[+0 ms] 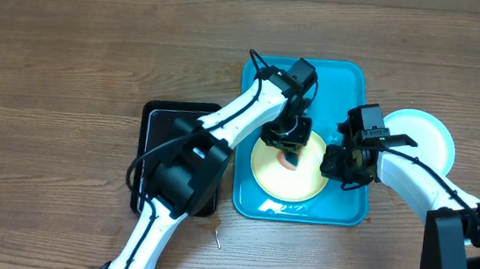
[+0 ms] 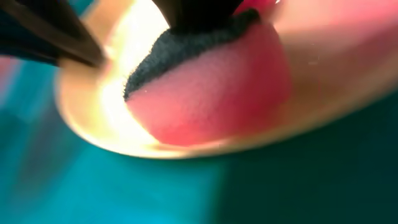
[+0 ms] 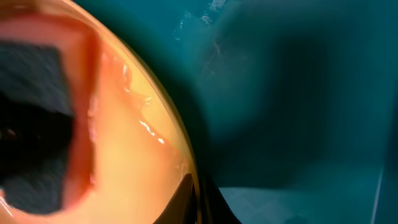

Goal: Clean dirty plates on tray and stack at the side
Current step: 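Scrub the yellow plate with the sponge while right gripper holds rim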

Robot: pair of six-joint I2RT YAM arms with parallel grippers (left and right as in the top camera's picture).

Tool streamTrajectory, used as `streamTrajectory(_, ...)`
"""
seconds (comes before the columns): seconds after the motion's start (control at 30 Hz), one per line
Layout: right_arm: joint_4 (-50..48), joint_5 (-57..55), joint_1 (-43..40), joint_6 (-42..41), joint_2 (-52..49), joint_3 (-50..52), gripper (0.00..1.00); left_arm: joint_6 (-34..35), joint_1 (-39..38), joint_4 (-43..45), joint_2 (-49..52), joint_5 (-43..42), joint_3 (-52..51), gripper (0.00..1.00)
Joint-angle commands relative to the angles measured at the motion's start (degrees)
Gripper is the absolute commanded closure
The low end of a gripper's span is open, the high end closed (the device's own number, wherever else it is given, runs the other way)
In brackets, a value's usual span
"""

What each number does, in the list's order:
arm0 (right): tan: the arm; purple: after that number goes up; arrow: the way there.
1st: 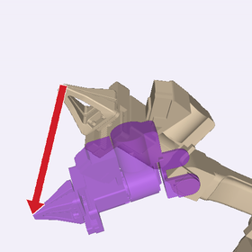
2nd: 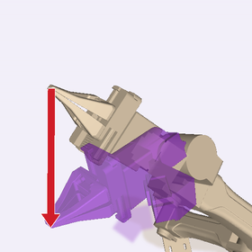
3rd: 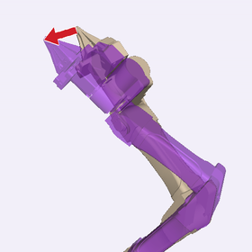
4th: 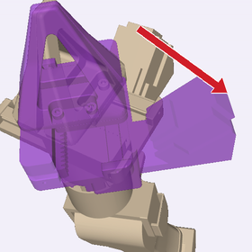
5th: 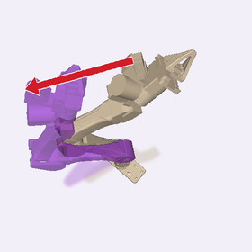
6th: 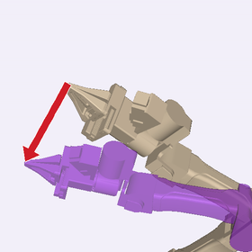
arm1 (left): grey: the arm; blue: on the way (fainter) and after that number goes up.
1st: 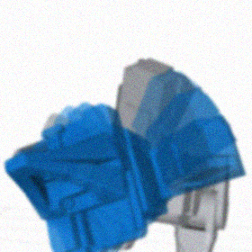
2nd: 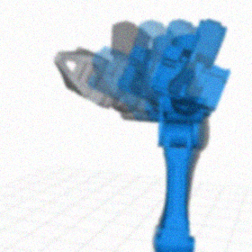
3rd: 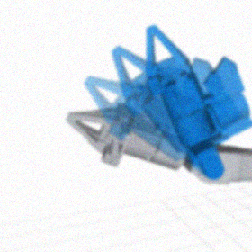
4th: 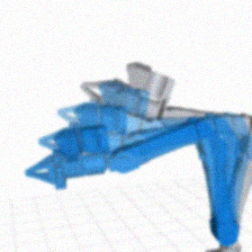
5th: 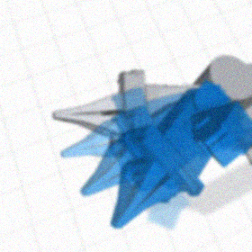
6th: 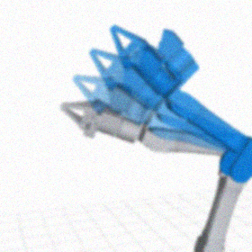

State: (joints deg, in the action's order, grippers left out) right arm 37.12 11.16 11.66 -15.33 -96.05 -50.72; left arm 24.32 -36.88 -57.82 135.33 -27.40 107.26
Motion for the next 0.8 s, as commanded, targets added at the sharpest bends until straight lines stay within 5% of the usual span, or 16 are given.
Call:
streamTrajectory(0.0,-0.7,-0.6,0.3,0.2,0.7,0.2,0.96,-4.1,-2.8,0.0,4.5,-14.3,-0.7,0.96)
streamTrajectory(0.37,-0.8,-0.6,0.3,0.2,0.7,0.2,0.96,-7.2,-2.8,-8.6,4.5,-14.8,-0.6,0.96)
streamTrajectory(0.77,-0.8,-0.6,0.3,0.2,0.7,0.2,0.96,2.0,2.6,-14.8,-4.1,9.2,-0.6,0.96)
